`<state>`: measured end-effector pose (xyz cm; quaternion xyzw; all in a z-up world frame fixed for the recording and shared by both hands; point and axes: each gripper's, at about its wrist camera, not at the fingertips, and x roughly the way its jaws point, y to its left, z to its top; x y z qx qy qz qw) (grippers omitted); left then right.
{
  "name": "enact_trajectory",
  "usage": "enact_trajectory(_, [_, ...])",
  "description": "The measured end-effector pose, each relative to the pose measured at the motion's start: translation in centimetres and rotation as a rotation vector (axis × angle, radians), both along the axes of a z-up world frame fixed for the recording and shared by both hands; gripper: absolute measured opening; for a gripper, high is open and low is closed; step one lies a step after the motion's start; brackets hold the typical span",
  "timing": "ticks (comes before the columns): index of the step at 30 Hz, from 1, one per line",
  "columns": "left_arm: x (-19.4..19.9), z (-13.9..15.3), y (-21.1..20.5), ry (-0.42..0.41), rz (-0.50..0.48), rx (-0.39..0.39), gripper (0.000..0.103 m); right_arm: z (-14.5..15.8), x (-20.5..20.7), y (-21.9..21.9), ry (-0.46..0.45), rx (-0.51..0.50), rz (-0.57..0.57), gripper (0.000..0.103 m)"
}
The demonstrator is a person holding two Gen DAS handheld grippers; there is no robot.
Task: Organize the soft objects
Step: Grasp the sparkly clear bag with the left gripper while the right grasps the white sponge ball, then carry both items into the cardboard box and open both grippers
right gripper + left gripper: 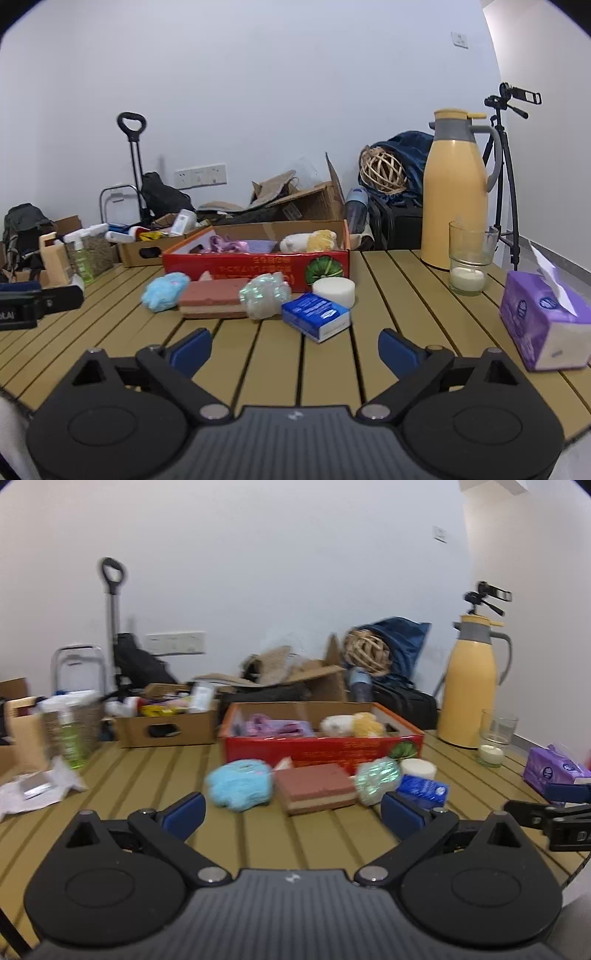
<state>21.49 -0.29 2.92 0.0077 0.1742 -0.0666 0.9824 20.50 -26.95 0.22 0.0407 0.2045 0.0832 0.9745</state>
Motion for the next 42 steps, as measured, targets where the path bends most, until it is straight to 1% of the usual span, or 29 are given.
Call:
enact_trajectory(3, [4.0, -0.6, -2.2, 0.021, -0.068, -0.005, 0.103, -0.4, 3.2, -0.7, 0.018, -0.003, -0.006, 0.094])
enact_trajectory(7, [9.5, -2.2, -5.3, 0.063, -0.137, 0.003, 0.094, -0.7, 8.2, -1.7, 0.044, -0.011, 0.0, 0.092])
enact_trajectory(9, [12.0, -3.1, -6.4, 0.093, -0.17, -0.018, 0.093, -0.8, 11.1, -2.4, 0.064, 0.002, -0.001, 0.09])
enact_trajectory(11, [14.7, -4.2, -7.8, 0.129, -0.176, -0.01, 0.086, -1.2, 14.2, -3.1, 0.089, 0.023, -0.003, 0.09])
enact_trajectory(12, [15.9, -4.7, -8.2, 0.144, -0.175, -0.001, 0.085, -1.5, 15.7, -3.4, 0.107, 0.031, -0.004, 0.09])
enact_trajectory(13, [17.2, -5.3, -8.7, 0.16, -0.18, 0.007, 0.082, -1.9, 17.3, -3.5, 0.122, 0.036, -0.002, 0.089])
enact_trajectory(14, [18.2, -5.8, -9.2, 0.181, -0.181, 0.009, 0.074, -2.4, 19.1, -3.6, 0.142, 0.036, -0.009, 0.089])
enact_trajectory(15, [19.1, -6.2, -9.5, 0.204, -0.186, 0.008, 0.071, -2.9, 20.5, -3.5, 0.159, 0.035, -0.011, 0.088])
enact_trajectory(16, [19.8, -6.6, -9.6, 0.219, -0.19, -0.005, 0.068, -3.5, 21.8, -3.6, 0.177, 0.038, -0.004, 0.08])
enact_trajectory(17, [19.9, -6.9, -9.5, 0.208, -0.188, -0.015, 0.064, -3.9, 22.9, -3.7, 0.197, 0.056, -0.004, 0.076])
enact_trajectory(18, [19.9, -7.1, -9.5, 0.194, -0.191, -0.013, 0.059, -4.4, 23.8, -3.8, 0.221, 0.084, -0.004, 0.068])
enact_trajectory(19, [19.9, -7.2, -9.6, 0.189, -0.201, -0.01, 0.042, -5.1, 24.8, -4.1, 0.253, 0.126, -0.004, 0.059])
enact_trajectory(20, [19.9, -7.4, -9.6, 0.193, -0.221, -0.019, 0.04, -5.7, 25.4, -4.3, 0.274, 0.164, -0.003, 0.056])
enact_trajectory(21, [19.9, -7.5, -9.4, 0.198, -0.226, -0.04, 0.039, -6.1, 25.7, -4.6, 0.274, 0.224, 0.017, 0.044])
enact_trajectory(22, [19.9, -7.6, -9.3, 0.195, -0.223, -0.054, 0.038, -6.4, 25.8, -4.8, 0.28, 0.267, 0.031, 0.043])
enact_trajectory(23, [19.9, -7.5, -9.3, 0.193, -0.226, -0.066, 0.037, -6.6, 25.9, -4.8, 0.282, 0.286, 0.025, 0.041])
enact_trajectory(27, [19.2, -6.6, -9.1, 0.17, -0.222, -0.086, 0.035, -6.4, 25.4, -4.3, 0.259, 0.261, 0.017, 0.031])
enact_trajectory(29, [18.3, -5.3, -8.7, 0.157, -0.221, -0.1, 0.036, -6.0, 24.8, -4.2, 0.237, 0.239, -0.005, 0.027])
enact_trajectory(31, [16.3, -3.7, -8.0, 0.123, -0.219, -0.113, 0.036, -5.0, 23.6, -4.3, 0.201, 0.216, -0.018, 0.024])
enact_trajectory(34, [12.4, -1.5, -6.4, 0.089, -0.203, -0.127, 0.036, -2.8, 20.5, -3.7, 0.123, 0.17, -0.03, 0.023])
enact_trajectory(37, [8.0, 0.0, -4.8, 0.052, -0.18, -0.12, 0.036, -0.7, 15.9, -3.3, 0.054, 0.165, -0.028, 0.023])
enact_trajectory(40, [4.6, 0.9, -3.5, 0.026, -0.154, -0.129, 0.036, 0.9, 10.9, -2.9, 0.019, 0.184, -0.002, 0.023])
enact_trajectory(42, [3.1, 1.4, -2.9, 0.015, -0.138, -0.136, 0.037, 1.6, 8.2, -2.1, 0.006, 0.171, 0.032, 0.023])
